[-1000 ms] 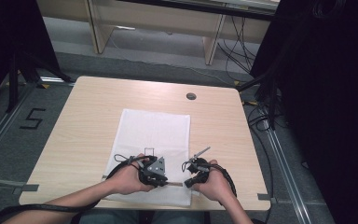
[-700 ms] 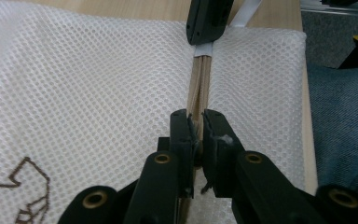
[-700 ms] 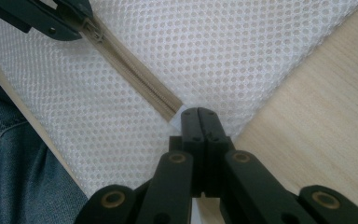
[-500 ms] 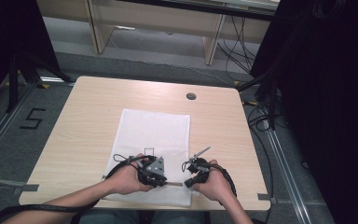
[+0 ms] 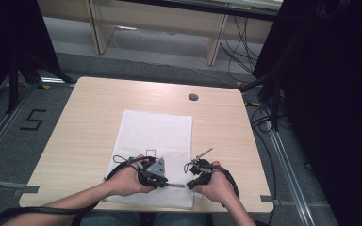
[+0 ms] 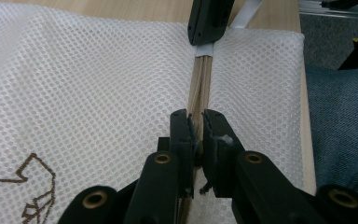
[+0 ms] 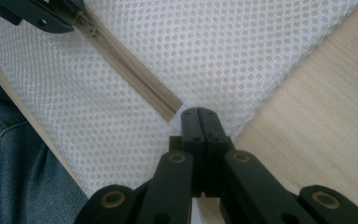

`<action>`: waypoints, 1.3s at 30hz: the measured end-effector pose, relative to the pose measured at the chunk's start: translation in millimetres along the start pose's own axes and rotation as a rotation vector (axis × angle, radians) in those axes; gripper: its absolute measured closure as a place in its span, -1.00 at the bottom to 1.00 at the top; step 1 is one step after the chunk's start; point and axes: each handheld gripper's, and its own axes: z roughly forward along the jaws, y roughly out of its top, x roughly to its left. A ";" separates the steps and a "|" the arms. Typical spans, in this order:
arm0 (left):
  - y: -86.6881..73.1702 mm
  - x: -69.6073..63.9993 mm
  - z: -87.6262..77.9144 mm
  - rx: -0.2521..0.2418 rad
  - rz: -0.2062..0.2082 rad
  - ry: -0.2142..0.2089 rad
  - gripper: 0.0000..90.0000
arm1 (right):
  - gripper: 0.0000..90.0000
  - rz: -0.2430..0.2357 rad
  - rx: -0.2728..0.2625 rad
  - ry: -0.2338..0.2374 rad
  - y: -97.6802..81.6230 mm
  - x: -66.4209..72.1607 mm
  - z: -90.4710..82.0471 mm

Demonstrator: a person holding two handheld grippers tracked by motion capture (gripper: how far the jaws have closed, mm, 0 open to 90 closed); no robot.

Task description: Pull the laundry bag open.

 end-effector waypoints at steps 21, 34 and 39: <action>-7.1 -0.3 -4.9 0.003 -0.010 0.000 0.83 | 1.00 -0.001 -0.006 0.002 -0.4 -0.6 0.3; -11.0 0.3 -9.4 0.019 -0.007 0.007 0.83 | 1.00 -0.016 -0.012 0.001 -0.5 -2.2 0.5; -12.9 2.2 -12.0 0.017 -0.001 0.007 0.83 | 1.00 -0.022 -0.012 0.004 -0.5 -3.1 0.5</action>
